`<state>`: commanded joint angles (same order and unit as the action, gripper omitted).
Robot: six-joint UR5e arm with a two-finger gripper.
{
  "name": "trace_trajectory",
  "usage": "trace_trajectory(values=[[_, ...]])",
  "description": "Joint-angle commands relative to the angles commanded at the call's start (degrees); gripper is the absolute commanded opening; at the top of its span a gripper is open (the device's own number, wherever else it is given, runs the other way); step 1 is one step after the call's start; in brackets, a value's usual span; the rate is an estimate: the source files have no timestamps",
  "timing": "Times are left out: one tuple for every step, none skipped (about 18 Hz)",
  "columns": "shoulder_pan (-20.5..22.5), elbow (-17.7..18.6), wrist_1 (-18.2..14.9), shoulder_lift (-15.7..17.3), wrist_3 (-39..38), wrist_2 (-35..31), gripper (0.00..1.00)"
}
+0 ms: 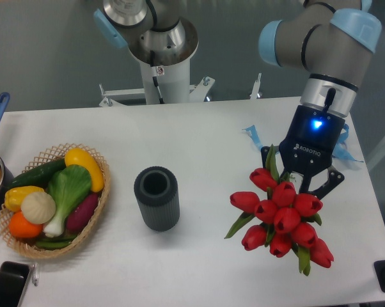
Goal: Insert the flowers into the vase
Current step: 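Lift the red tulip bouquet with the gripper off the table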
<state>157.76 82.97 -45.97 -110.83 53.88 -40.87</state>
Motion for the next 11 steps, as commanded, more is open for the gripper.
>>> trace_trajectory(values=[[-0.17, 0.61, 0.09, 0.00, 0.00, 0.00, 0.34], [-0.18, 0.62, 0.09, 0.00, 0.00, 0.00, 0.34], [-0.18, 0.53, 0.09, 0.00, 0.09, 0.00, 0.34], [-0.18, 0.62, 0.09, -0.09, 0.26, -0.18, 0.33], [-0.18, 0.62, 0.09, -0.09, 0.44, -0.27, 0.32], [-0.18, 0.53, 0.09, -0.09, 0.44, -0.27, 0.32], [-0.26, 0.53, 0.17, -0.09, 0.44, -0.27, 0.32], [-0.26, 0.53, 0.61, -0.09, 0.44, -0.27, 0.32], [-0.44, 0.53, 0.96, -0.17, 0.44, -0.27, 0.32], [-0.44, 0.44, 1.23, -0.26, 0.44, -0.27, 0.32], [-0.61, 0.53, 1.32, -0.44, 0.44, -0.27, 0.32]])
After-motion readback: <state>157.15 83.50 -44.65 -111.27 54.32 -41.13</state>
